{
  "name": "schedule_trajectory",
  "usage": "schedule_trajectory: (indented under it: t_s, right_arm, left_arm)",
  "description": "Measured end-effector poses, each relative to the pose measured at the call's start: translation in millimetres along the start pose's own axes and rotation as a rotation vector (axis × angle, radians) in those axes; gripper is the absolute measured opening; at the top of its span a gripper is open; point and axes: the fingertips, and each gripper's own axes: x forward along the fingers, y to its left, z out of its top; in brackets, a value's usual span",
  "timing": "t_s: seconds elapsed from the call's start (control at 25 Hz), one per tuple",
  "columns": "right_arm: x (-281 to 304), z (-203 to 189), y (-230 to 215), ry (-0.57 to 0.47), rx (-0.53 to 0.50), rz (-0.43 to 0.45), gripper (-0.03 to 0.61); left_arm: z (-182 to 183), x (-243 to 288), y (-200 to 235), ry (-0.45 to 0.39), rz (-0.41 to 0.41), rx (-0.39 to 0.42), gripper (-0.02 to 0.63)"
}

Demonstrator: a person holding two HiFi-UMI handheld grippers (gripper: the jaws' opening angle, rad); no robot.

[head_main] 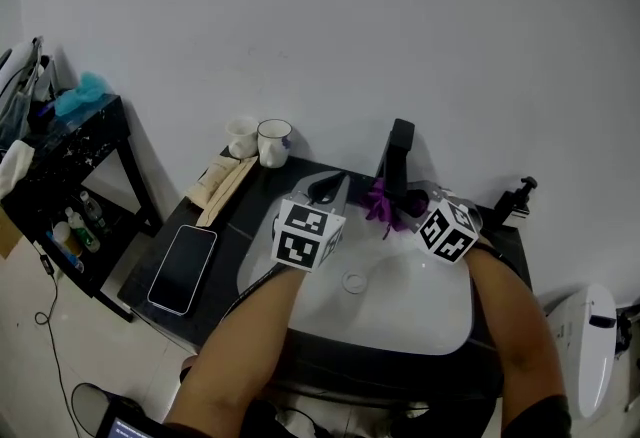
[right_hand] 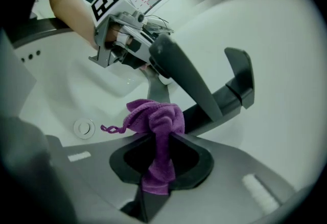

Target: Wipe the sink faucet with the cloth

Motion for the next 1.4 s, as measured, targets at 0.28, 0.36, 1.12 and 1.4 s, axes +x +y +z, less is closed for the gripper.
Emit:
schedule_trajectory:
  t_s: [0.28, 0.36, 1.12, 1.4]
  right_arm:
    - [-44.2, -27.6, -46.4, 0.054, -0.012, -0.112, 0.074]
    - [-55.5, -32.9, -67.3, 0.073, -0.004, -0.178, 0.074]
    - [-36.8, 16.6, -117.7, 0.04, -0.096, -0.367, 0.071]
    - [-29.3, 11.9, -103.5, 0.028, -0.084, -0.338, 0.067]
  left_arm:
    - [-2.2, -0.5, -2.3, 0.014, 0.002, 0.007, 0.017]
    - [-3.0, -1.8, -2.4, 0.017, 0.003, 0.008, 0.018]
    - [5.8, 0.0, 3.9, -0.027, 0.006, -0.068, 0.017]
    - [6.8, 1.3, 3.7, -0.033, 0.003, -0.072, 0.017]
